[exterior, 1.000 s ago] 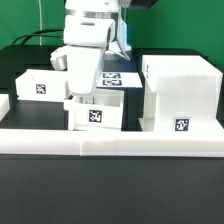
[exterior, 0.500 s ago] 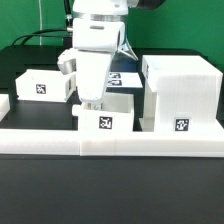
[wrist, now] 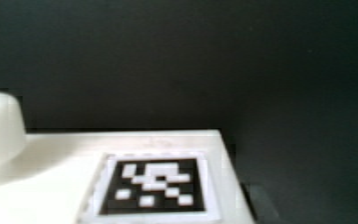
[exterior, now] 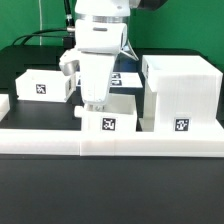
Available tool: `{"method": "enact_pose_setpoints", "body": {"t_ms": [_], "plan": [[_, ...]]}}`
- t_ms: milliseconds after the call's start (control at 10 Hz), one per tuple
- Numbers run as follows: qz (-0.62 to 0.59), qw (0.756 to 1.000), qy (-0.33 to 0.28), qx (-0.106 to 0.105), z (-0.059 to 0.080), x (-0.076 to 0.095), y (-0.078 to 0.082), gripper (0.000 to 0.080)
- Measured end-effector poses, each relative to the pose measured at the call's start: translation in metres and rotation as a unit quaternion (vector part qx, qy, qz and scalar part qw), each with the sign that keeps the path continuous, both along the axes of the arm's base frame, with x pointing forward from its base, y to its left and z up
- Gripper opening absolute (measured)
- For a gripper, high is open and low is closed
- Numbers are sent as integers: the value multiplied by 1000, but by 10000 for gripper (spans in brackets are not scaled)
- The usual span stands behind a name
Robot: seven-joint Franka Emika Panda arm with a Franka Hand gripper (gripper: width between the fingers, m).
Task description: Assemble drawer
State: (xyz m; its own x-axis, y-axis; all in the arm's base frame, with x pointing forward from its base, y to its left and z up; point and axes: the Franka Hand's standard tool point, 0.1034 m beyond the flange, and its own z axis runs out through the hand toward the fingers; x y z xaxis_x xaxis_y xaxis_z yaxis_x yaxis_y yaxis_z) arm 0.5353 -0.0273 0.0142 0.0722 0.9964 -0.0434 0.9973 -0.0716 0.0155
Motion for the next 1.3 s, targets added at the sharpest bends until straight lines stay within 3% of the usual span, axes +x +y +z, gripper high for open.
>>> {"method": "enact_pose_setpoints", "body": {"t_ms": [1300], "plan": [[10,1000,13,5,-1,5,12,42]]}}
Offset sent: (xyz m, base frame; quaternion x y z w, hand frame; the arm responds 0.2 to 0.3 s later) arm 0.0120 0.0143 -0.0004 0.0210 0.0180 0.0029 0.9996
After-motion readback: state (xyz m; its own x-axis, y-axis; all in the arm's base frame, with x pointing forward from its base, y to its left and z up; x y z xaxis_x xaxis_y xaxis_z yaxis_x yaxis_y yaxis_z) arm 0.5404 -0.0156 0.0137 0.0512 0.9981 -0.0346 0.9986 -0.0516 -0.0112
